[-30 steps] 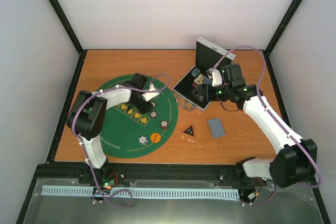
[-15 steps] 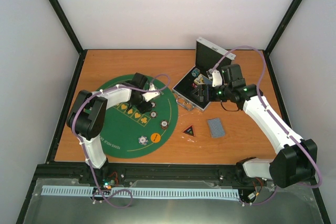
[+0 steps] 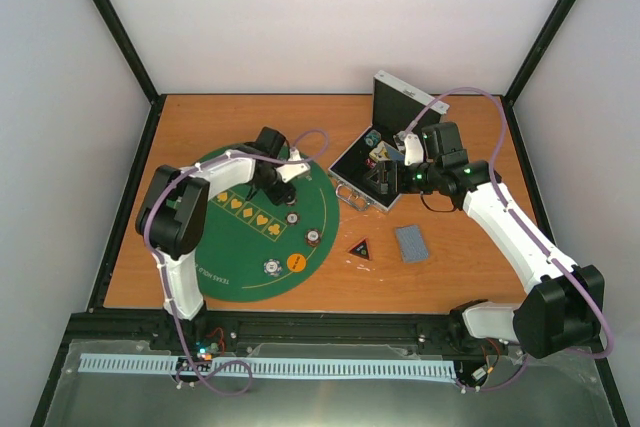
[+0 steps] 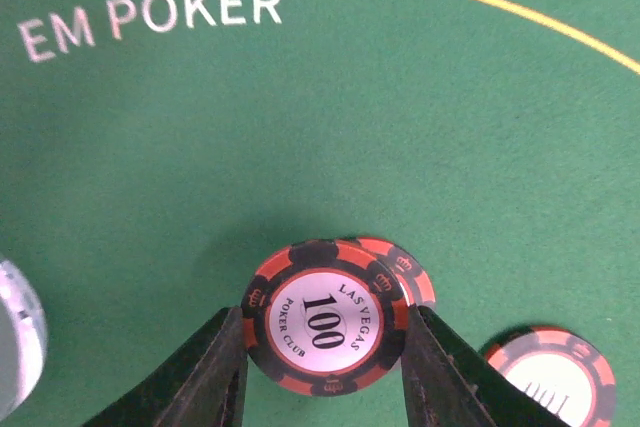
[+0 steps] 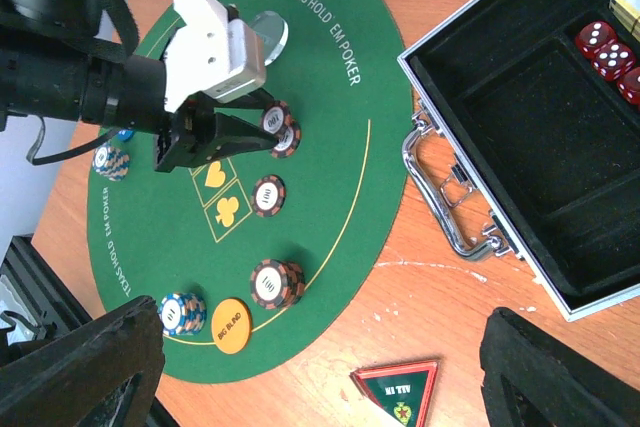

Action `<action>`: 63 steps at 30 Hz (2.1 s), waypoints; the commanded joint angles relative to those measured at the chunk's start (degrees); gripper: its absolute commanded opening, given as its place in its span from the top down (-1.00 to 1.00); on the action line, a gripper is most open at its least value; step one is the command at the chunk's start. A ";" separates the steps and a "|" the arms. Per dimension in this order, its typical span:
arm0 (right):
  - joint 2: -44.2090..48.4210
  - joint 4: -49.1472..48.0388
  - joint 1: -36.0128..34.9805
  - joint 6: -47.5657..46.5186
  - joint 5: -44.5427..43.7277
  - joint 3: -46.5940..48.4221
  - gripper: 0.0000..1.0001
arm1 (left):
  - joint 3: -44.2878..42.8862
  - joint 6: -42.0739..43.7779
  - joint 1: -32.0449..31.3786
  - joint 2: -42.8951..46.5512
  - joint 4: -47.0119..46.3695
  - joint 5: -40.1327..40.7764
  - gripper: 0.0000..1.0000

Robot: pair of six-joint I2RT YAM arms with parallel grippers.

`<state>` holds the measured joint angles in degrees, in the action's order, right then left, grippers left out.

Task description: Distribute texas hold em gaming equipment

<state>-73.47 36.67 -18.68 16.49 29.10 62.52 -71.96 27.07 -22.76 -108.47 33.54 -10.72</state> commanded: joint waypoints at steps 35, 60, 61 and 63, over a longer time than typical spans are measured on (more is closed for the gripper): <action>1.43 -0.15 0.75 -0.89 0.55 0.03 -0.71 | 0.99 3.84 -3.20 -3.76 0.56 4.61 0.37; 1.60 -0.15 0.83 -0.71 0.97 0.35 -0.71 | 7.81 6.77 -6.12 8.08 4.08 -1.92 0.50; 1.66 0.00 0.88 -0.75 0.85 0.36 -0.71 | 8.00 6.91 -6.22 8.08 4.00 -2.24 0.46; 1.90 0.15 0.90 -0.93 0.55 0.27 -0.71 | 8.36 7.17 -6.22 7.89 3.02 -2.25 0.42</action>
<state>-72.64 36.67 -18.35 15.88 29.36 62.52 -63.51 32.40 -28.51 -100.47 37.54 -11.22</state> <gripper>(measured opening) 0.855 0.393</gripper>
